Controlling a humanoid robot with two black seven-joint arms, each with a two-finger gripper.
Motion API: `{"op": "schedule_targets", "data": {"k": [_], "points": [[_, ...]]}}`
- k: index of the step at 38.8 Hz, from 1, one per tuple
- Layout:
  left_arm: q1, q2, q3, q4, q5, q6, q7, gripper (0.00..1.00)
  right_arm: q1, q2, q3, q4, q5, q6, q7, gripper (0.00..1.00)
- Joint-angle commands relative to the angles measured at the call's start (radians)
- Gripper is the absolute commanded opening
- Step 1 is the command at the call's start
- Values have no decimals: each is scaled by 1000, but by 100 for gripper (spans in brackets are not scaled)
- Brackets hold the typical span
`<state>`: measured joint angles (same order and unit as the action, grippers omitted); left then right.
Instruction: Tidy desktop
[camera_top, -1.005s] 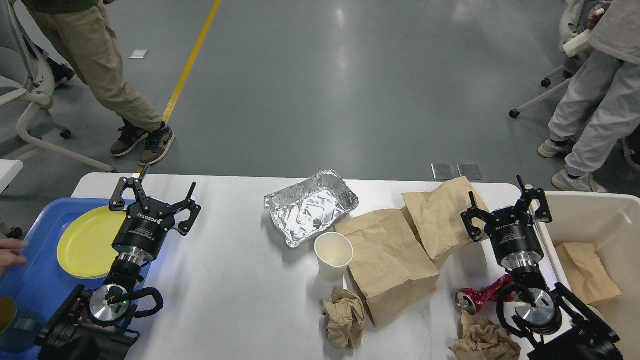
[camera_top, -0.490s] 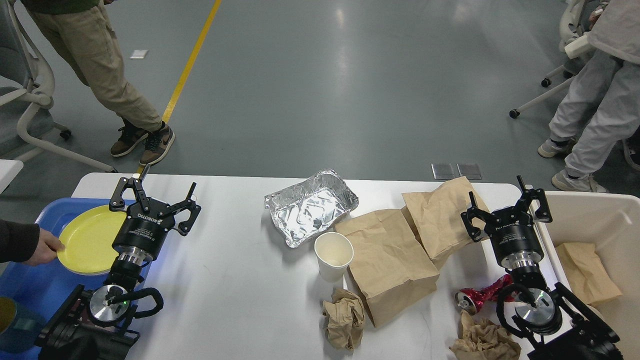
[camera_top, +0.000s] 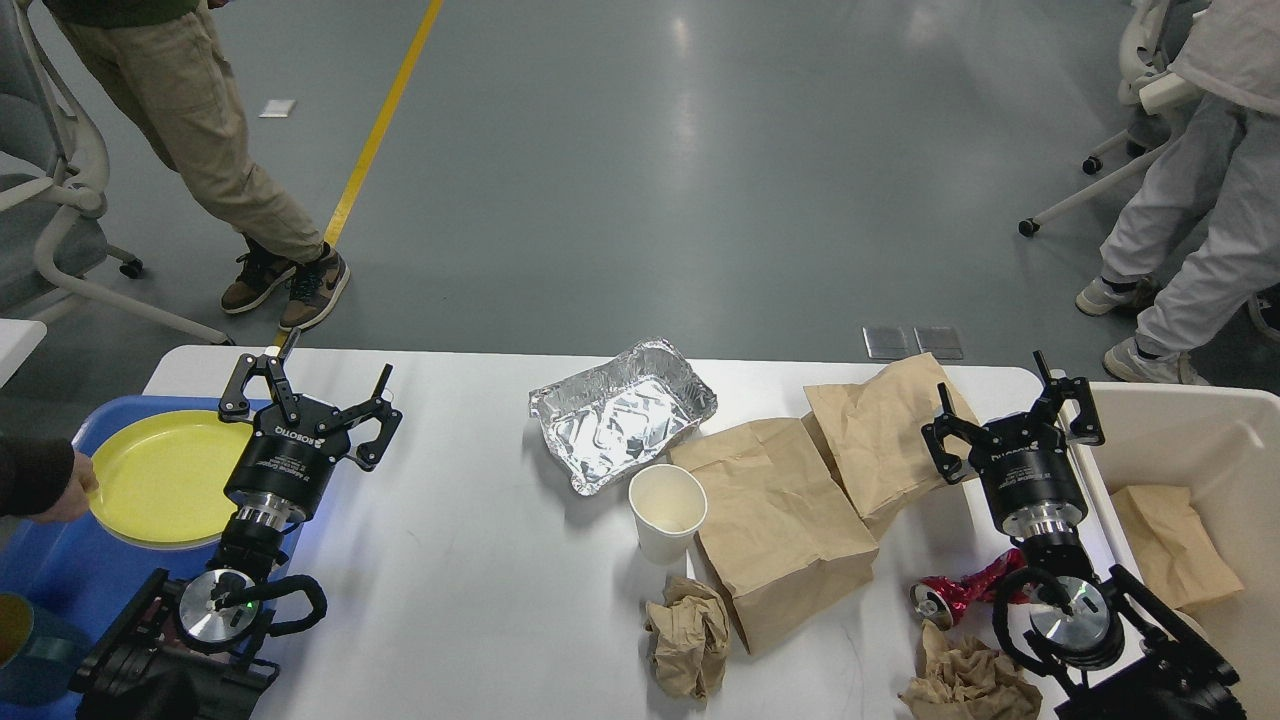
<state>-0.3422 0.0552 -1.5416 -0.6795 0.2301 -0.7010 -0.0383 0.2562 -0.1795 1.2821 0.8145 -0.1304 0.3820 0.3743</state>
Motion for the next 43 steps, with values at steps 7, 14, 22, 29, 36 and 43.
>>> {"op": "schedule_targets", "data": {"k": [7,14,22,29,36,43], "points": [[0,0,0,0,0,0,0,96,0,0,0,0,0,0,0,100],[0,0,0,1,0,0,0,96,0,0,0,0,0,0,0,100],[0,0,0,0,0,0,0,96,0,0,0,0,0,0,0,100],[0,0,0,0,0,-2,0,96,0,0,0,0,0,0,0,100],[0,0,0,0,0,0,0,96,0,0,0,0,0,0,0,100],[2,0,0,0,0,0,0,96,0,0,0,0,0,0,0,100]]}}
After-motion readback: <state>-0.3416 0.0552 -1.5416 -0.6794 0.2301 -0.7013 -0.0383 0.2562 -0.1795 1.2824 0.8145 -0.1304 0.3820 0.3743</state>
